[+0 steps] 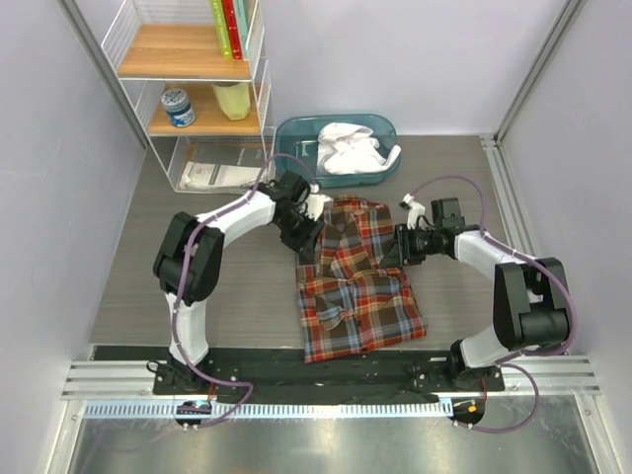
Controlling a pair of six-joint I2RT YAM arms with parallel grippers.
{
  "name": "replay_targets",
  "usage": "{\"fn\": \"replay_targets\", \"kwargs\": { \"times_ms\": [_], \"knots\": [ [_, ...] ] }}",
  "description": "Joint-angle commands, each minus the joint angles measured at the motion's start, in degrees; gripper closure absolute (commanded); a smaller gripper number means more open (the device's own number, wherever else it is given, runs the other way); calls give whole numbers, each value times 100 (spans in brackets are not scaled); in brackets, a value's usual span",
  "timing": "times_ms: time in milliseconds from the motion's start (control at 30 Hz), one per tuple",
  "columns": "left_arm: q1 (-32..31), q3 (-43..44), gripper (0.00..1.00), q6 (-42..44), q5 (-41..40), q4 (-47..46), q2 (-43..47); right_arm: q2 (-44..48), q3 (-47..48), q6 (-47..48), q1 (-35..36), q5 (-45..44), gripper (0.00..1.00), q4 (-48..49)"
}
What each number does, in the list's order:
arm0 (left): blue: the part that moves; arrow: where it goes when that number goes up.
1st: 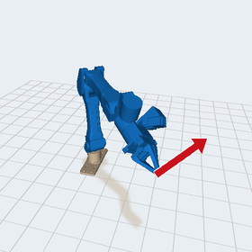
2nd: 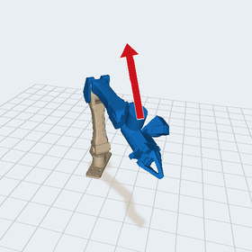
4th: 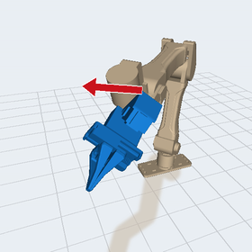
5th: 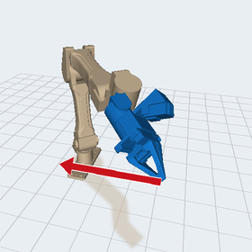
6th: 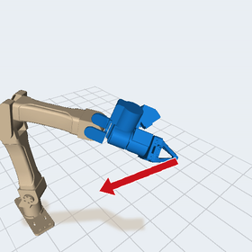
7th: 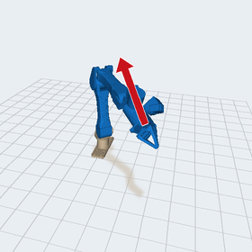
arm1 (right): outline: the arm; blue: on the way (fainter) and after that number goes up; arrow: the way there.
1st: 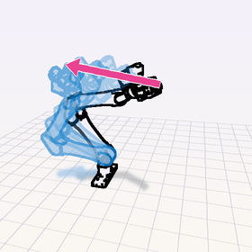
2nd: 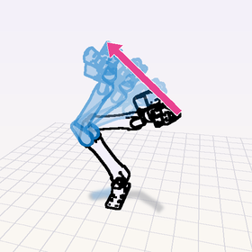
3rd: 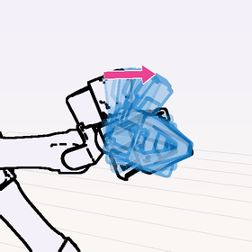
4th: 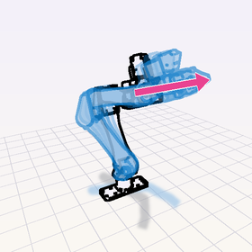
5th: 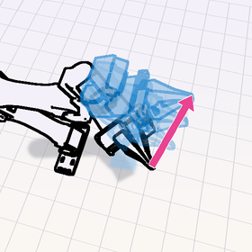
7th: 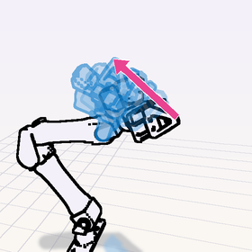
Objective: Fold and stack the long sleeve shirts
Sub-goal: Fold the shirt
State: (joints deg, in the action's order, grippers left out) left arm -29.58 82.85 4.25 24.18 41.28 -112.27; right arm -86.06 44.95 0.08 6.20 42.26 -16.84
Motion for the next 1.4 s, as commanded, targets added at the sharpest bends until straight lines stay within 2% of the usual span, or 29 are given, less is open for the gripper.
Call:
{"fn": "replay_targets", "kwargs": {
  "times_ms": [0, 167, 267, 367, 433, 500, 533, 600, 633, 667, 733, 767, 833, 867, 967, 1100, 1367],
  "knots": [
    [241, 283, 61, -66, -352, 11, -514, 11, -179, 107, -13, -78, 68, -56],
    [637, 1056, 66, 242, -704, 424, -1112, -148, -337, -218, 109, 203, 67, 137],
    [770, 1408, 66, 576, -1064, 618, -1218, -165, -338, -403, 162, 361, 65, 304],
    [857, 1637, 64, 884, -978, 724, -1192, -130, -67, -710, 162, 554, 63, 515],
    [849, 1691, 60, 1016, -618, 794, -956, -95, 136, -790, 154, 538, 62, 541],
    [832, 1551, 50, 1139, -144, 646, -353, -51, 435, -764, 101, 468, 62, 559],
    [788, 1306, 42, 1157, 328, 566, -53, -34, 523, -685, 75, 398, 62, 542],
    [437, 946, 35, 1104, 324, 233, 510, -103, 690, -545, 31, 170, 63, 498],
    [244, 526, 30, 1139, 150, -90, 1113, -165, 734, -335, 31, 90, 63, 437],
    [-253, 287, 27, 1052, -78, -294, 1372, -235, 787, -228, 31, 28, 64, 393],
    [-818, -336, 23, 990, -518, -768, 2004, -516, 831, -61, 31, -59, 64, 261],
    [-1395, -496, 22, 946, -920, -866, 2129, -613, 857, 27, 22, -77, 66, 199],
    [-1952, -690, 22, 736, -1213, -885, 2166, -903, 866, 203, 31, -165, 66, 164],
    [-2485, -717, 22, 692, -1432, -693, 2122, -973, 866, 290, 31, -183, 67, 190],
    [-3191, -972, 22, 735, -1715, -446, 1850, -1281, 849, 361, 22, -314, 68, 286],
    [-3028, -1183, 29, 874, -1680, -392, 1516, -1457, 753, 388, 31, -403, 68, 357],
    [-1710, -1078, 37, 2105, -1372, 178, 452, -1510, 646, 81, 320, -421, 69, 392]
  ]
}}
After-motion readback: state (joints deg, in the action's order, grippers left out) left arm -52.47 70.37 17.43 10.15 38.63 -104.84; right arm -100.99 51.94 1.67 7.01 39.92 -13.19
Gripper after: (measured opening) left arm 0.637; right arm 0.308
